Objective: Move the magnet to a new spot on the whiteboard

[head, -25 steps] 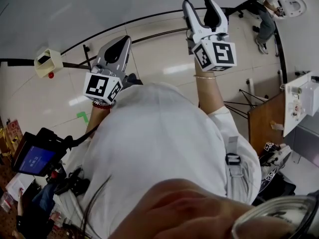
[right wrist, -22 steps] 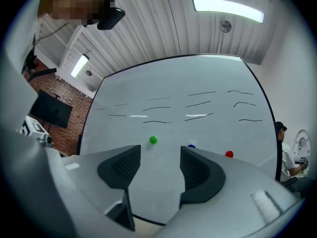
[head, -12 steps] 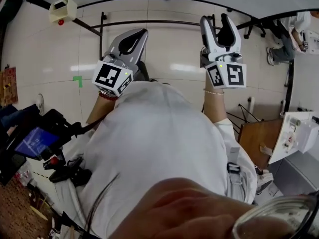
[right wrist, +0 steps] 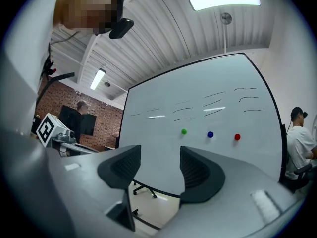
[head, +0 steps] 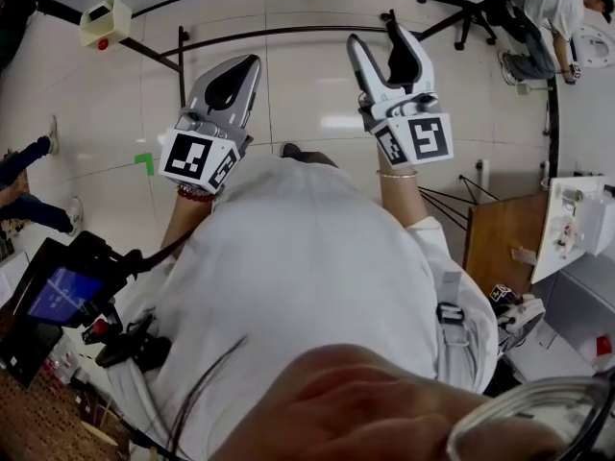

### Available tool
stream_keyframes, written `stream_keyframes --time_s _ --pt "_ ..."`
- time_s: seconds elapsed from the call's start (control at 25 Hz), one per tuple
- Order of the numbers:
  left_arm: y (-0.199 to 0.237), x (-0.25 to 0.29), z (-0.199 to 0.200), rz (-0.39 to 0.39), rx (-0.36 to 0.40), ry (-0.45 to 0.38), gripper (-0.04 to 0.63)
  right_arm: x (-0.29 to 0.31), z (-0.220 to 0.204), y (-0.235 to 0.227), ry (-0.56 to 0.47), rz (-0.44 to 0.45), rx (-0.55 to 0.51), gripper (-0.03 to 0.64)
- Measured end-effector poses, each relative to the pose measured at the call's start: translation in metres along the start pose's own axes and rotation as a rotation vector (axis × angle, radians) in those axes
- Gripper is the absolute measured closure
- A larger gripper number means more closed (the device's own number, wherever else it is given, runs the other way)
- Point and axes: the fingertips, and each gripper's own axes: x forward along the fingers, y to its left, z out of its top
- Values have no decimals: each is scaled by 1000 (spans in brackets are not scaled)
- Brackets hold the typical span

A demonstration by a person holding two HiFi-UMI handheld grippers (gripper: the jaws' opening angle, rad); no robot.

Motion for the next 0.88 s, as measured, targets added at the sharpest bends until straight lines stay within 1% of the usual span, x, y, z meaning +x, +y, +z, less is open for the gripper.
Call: stream_keyframes --time_s 0.12,0.24,0.4,0.48,0.72,0.88 --pt "-2 1 4 -6 14 -2 589 -6 -4 8 5 -3 10 374" --pt "-2 -2 9 9 33 -13 589 -14 -11 19 20 4 10 374" --pt "-2 -4 5 23 20 -13 589 -25 -24 27 46 -1 39 374" --pt "-2 -3 6 21 26 -16 589 -27 -27 26 53 -5 42 374" --pt "-4 -1 5 12 42 -9 589 -23 -33 21 56 -10 50 374" --pt "-1 -3 1 36 53 10 589 -15 -35 28 55 20 54 376"
